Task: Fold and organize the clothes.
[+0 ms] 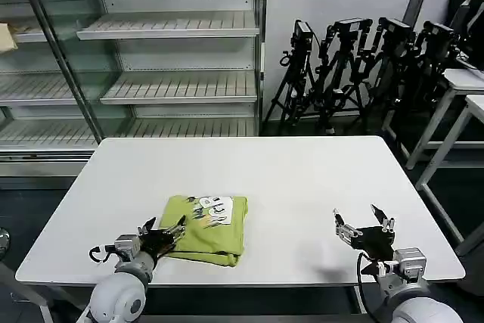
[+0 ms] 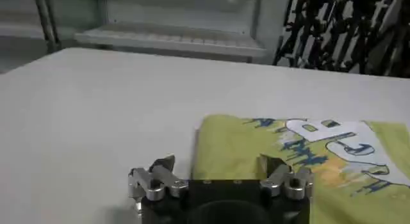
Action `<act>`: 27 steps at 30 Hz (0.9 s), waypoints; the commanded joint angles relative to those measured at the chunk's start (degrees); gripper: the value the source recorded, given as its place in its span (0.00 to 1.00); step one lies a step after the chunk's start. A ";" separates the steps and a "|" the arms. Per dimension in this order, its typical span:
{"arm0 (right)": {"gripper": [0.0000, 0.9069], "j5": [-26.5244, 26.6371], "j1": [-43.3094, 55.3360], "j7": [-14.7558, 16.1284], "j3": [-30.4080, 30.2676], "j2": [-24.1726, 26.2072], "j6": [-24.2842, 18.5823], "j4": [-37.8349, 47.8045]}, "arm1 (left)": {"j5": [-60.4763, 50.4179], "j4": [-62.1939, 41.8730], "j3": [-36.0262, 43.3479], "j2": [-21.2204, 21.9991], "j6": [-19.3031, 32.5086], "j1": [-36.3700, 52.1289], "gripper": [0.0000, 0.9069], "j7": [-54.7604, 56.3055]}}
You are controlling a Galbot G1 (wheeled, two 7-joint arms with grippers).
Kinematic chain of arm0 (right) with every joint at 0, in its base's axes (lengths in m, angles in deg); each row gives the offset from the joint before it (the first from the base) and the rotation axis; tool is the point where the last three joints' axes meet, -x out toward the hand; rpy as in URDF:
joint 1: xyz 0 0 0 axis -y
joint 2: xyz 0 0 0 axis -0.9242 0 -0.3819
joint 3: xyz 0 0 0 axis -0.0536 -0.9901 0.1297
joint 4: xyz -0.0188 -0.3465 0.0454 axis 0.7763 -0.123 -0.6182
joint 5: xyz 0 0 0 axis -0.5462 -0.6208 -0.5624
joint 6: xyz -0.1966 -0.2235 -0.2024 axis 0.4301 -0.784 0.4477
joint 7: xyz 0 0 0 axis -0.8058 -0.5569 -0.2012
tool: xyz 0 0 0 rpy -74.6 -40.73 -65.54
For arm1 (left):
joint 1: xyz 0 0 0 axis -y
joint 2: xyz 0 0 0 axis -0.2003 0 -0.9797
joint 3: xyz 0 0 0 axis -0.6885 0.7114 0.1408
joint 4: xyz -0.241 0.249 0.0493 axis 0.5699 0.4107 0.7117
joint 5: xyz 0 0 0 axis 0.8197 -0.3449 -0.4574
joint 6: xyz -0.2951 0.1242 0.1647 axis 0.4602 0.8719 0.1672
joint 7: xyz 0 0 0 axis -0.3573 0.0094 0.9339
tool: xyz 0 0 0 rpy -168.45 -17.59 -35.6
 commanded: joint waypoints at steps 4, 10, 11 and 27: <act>1.00 -0.06 -0.05 -0.02 -0.02 -0.05 0.01 0.19 | 6.95 -3.12 -0.81 2.15 2.11 -0.61 0.01 -6.93; 1.00 -0.04 -0.22 0.01 0.40 0.05 -0.01 0.26 | 10.17 -4.27 -1.93 2.40 1.42 -1.18 0.01 -6.74; 1.00 -0.03 -0.13 -0.01 0.43 0.11 -0.01 0.38 | 10.29 -3.91 -1.97 2.33 1.34 -1.46 0.01 -6.76; 1.00 -0.28 0.26 0.02 -0.46 -0.09 -0.08 0.65 | 3.12 -2.79 -4.55 0.68 0.45 -0.08 0.00 -11.63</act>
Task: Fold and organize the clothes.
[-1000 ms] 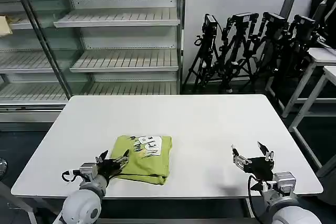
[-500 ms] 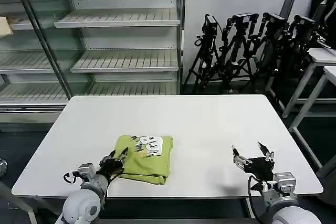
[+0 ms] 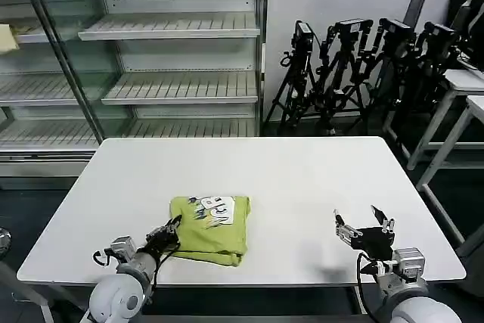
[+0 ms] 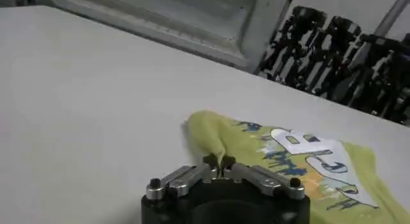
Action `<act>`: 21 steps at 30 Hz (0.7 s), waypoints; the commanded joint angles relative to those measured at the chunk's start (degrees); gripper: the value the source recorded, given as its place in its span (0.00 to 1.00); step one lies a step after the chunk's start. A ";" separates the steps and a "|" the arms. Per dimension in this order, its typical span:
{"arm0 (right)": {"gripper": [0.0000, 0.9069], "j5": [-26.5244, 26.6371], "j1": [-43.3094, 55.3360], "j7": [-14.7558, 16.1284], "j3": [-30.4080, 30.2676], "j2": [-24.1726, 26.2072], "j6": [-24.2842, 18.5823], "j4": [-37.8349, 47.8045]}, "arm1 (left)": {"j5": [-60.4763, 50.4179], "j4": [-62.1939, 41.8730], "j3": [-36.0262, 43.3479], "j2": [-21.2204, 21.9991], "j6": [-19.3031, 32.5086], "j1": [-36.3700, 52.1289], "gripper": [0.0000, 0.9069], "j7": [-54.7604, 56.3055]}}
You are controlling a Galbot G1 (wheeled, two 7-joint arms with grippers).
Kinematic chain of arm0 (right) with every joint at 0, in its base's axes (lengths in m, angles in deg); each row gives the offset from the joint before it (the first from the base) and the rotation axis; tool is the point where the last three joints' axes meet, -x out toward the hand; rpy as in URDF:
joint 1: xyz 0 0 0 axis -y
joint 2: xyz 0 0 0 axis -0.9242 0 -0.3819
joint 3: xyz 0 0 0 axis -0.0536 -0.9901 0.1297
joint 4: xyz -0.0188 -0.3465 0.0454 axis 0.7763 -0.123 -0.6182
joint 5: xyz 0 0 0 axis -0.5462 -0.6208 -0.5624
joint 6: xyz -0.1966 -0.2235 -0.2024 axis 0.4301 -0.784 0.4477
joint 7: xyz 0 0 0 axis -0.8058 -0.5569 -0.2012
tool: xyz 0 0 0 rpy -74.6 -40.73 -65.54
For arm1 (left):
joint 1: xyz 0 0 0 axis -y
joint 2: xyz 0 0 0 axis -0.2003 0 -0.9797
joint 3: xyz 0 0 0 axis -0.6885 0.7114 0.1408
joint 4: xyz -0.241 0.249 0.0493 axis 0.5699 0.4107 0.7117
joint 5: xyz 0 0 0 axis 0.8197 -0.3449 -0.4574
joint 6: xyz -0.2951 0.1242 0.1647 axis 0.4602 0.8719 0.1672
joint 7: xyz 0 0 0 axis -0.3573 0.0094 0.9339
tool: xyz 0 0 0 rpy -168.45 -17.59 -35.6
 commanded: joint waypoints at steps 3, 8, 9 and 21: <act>1.00 -0.07 0.42 0.00 -0.78 0.00 -0.07 -0.03 | -7.13 0.40 -7.20 -5.87 -3.15 1.11 0.00 -4.98; 1.00 -0.09 1.03 0.02 -1.81 -0.49 -0.11 -0.08 | -9.46 -1.93 -21.41 -16.68 -6.92 -0.20 0.00 -6.35; 1.00 -0.09 1.18 0.02 -1.98 -0.55 -0.10 -0.03 | -10.34 -2.54 -24.76 -18.07 -7.68 -1.10 0.00 -7.35; 1.00 -0.78 2.69 0.05 -5.19 -1.07 -0.20 0.60 | -23.86 6.77 -37.39 -28.12 -8.40 -8.01 0.00 -13.49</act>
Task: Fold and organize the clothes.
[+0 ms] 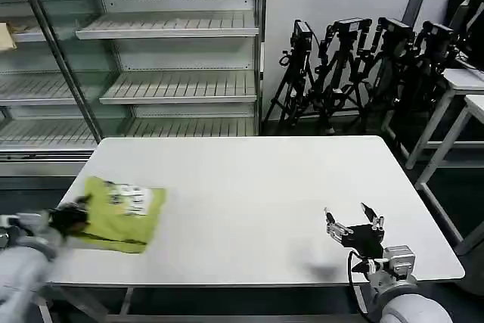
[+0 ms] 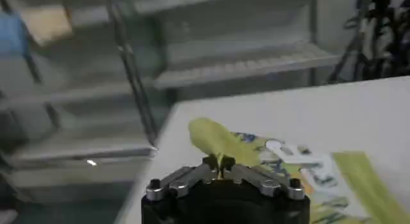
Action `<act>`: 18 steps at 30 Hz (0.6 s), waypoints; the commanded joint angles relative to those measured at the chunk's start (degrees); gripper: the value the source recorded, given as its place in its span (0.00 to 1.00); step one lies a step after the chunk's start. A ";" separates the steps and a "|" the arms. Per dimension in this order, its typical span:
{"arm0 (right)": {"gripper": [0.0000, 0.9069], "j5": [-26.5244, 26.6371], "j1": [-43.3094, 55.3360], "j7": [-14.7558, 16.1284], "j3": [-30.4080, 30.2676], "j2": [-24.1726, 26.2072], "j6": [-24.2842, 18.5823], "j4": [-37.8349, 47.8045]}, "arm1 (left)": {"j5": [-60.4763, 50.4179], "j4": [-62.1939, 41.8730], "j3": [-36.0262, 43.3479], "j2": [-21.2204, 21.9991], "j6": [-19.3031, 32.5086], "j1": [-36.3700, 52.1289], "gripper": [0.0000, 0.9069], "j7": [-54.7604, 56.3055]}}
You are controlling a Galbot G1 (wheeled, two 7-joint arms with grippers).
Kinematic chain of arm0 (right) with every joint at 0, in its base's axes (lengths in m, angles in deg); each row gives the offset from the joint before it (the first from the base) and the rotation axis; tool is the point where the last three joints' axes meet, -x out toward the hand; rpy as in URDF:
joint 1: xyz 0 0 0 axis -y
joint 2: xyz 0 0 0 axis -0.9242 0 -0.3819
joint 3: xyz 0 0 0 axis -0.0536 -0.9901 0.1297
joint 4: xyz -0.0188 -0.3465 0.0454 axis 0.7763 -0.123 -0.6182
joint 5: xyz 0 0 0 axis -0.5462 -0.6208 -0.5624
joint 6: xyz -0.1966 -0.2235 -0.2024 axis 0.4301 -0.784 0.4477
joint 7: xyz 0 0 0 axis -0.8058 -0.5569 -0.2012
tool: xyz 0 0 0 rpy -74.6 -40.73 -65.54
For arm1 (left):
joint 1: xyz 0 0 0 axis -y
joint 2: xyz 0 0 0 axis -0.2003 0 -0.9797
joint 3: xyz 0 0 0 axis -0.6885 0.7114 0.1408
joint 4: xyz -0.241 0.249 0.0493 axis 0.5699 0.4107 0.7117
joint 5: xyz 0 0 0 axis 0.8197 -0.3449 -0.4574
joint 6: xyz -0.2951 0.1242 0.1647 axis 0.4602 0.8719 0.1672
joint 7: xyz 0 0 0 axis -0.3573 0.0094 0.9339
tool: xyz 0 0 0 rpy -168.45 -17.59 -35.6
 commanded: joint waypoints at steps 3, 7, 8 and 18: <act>1.00 -0.42 -0.43 0.08 -0.83 0.03 -0.17 -0.10 | -19.74 20.32 -2.22 -2.75 -2.25 -6.49 0.00 -4.15; 1.00 -0.41 -1.63 0.08 0.81 0.24 -0.21 -0.46 | -30.03 27.94 24.77 7.47 -2.21 -7.85 0.00 1.13; 1.00 -0.41 -1.74 0.09 1.04 0.25 -0.21 -0.53 | -30.99 27.98 28.32 9.26 -2.20 -8.40 0.00 1.92; 1.00 -1.00 -1.84 0.06 2.28 0.16 0.10 -0.85 | -37.00 25.90 48.53 25.93 4.00 -0.10 0.00 18.11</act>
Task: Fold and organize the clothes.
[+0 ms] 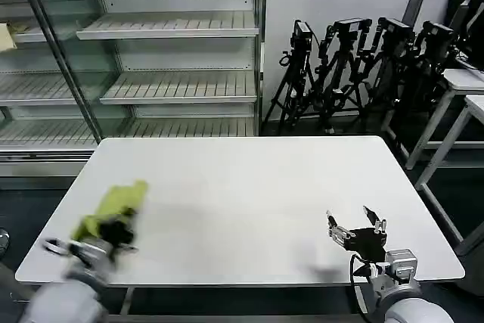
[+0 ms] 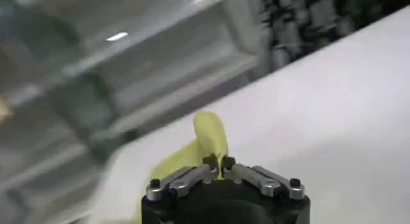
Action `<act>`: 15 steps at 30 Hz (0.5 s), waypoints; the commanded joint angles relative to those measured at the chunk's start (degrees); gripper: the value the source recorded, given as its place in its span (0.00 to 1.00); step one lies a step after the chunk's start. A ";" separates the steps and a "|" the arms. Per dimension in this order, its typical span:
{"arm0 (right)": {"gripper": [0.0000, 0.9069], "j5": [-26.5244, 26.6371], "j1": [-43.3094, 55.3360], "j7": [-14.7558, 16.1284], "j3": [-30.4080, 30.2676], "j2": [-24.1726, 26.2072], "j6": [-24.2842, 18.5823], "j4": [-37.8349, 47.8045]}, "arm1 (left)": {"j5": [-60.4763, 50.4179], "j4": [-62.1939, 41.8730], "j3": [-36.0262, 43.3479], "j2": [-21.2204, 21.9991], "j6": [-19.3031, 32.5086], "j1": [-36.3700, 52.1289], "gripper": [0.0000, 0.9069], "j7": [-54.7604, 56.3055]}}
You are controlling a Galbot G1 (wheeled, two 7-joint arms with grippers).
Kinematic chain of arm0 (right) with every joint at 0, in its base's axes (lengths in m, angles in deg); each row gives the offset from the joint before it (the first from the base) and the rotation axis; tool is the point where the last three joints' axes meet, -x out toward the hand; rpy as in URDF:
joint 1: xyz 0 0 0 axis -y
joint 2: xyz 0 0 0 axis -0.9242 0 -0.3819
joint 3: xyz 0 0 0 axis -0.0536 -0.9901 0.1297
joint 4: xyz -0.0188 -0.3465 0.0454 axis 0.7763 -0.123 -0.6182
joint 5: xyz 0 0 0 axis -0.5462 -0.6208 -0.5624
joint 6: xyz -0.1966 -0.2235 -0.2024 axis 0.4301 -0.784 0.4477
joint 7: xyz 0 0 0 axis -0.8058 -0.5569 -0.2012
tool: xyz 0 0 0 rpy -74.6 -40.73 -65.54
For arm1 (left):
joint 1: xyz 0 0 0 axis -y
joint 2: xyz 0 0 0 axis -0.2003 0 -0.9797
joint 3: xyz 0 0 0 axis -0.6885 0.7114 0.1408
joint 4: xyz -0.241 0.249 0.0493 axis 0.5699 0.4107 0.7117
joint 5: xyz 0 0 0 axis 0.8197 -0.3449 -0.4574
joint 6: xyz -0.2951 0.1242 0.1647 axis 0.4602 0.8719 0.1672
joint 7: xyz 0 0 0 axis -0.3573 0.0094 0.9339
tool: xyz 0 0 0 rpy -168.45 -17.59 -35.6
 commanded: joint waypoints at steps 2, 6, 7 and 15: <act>1.00 -0.51 0.13 -0.04 0.60 -0.12 0.24 -0.22 | -10.77 4.04 28.88 18.64 4.35 11.32 0.00 15.21; 1.00 -0.66 0.87 -0.03 0.25 -0.03 0.37 -0.25 | -5.49 -4.24 28.06 21.08 4.52 20.84 0.00 19.39; 1.00 -0.68 0.93 -0.03 0.34 0.04 0.40 -0.35 | -5.19 -5.53 28.71 21.80 4.56 22.34 0.00 20.12; 1.00 1.04 0.43 0.10 5.15 1.80 0.25 -1.06 | 1.13 -7.66 34.01 23.11 2.38 22.80 0.01 20.14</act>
